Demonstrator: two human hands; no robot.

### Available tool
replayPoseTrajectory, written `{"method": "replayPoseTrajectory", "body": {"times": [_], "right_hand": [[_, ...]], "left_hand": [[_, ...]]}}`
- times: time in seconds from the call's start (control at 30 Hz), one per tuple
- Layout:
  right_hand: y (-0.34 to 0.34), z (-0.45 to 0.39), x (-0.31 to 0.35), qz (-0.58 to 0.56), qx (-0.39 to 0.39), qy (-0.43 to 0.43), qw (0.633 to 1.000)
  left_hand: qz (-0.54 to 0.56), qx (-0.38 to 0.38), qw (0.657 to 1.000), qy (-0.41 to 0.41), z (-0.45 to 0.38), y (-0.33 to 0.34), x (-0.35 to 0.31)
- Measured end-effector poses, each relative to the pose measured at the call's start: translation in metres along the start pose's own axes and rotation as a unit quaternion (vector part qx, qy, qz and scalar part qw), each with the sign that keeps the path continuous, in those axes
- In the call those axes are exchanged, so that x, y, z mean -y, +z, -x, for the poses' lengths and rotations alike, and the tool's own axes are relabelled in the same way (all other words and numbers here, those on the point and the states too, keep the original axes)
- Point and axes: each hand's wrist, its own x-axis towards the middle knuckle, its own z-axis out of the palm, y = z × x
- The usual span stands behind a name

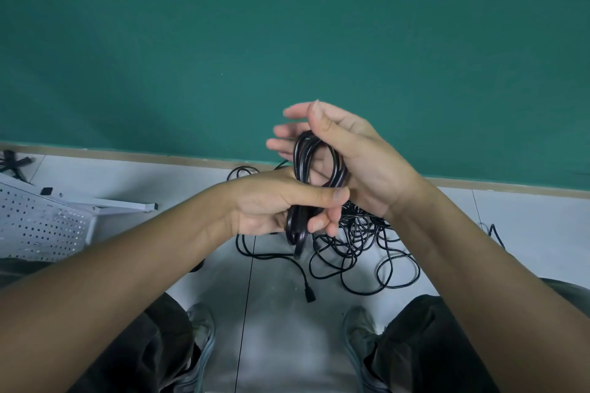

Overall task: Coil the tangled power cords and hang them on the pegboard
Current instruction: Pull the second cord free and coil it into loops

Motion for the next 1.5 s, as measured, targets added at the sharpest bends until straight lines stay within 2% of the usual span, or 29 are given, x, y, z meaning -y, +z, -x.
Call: {"method": "replayPoseTrajectory", "body": {"times": [0.2,0.4,0.5,0.63,0.8,0.9,1.1,1.27,1.5], "right_hand": [[0.003,-0.004,-0.001,0.04,-0.128,-0.009,0.991],[-0.001,-0.007,0.005,0.024,-0.193,-0.054,0.979],[0.002,-0.008,0.004,-0.005,-0.196,-0.034,0.98],[0.004,-0.008,0.0,-0.047,-0.206,0.005,0.977],[-0.001,-0.01,0.004,-0.099,-0.186,0.017,0.977],[-0.002,-0.011,0.009,-0.13,-0.171,0.023,0.976],[-0.004,-0.013,0.018,-0.17,-0.121,0.03,0.978],[-0.005,-0.009,0.022,-0.143,-0.127,0.026,0.981],[0.0,-0.003,0.02,-0.158,-0.136,0.001,0.978]], "left_hand": [[0.042,0.005,0.999,0.009,-0.004,0.007,0.001],[0.134,0.023,0.99,0.024,-0.005,0.009,-0.01],[0.097,-0.032,0.995,0.02,-0.006,0.016,-0.008],[0.043,-0.098,0.994,-0.023,-0.008,0.018,-0.004],[0.008,-0.024,0.999,-0.046,-0.003,0.011,-0.015],[0.028,0.009,0.999,-0.015,-0.003,0.011,-0.016],[0.103,0.002,0.992,0.075,-0.009,0.019,-0.006],[0.072,-0.044,0.994,0.063,-0.007,0.025,-0.007],[0.139,-0.014,0.986,0.089,-0.001,0.033,-0.01]]}}
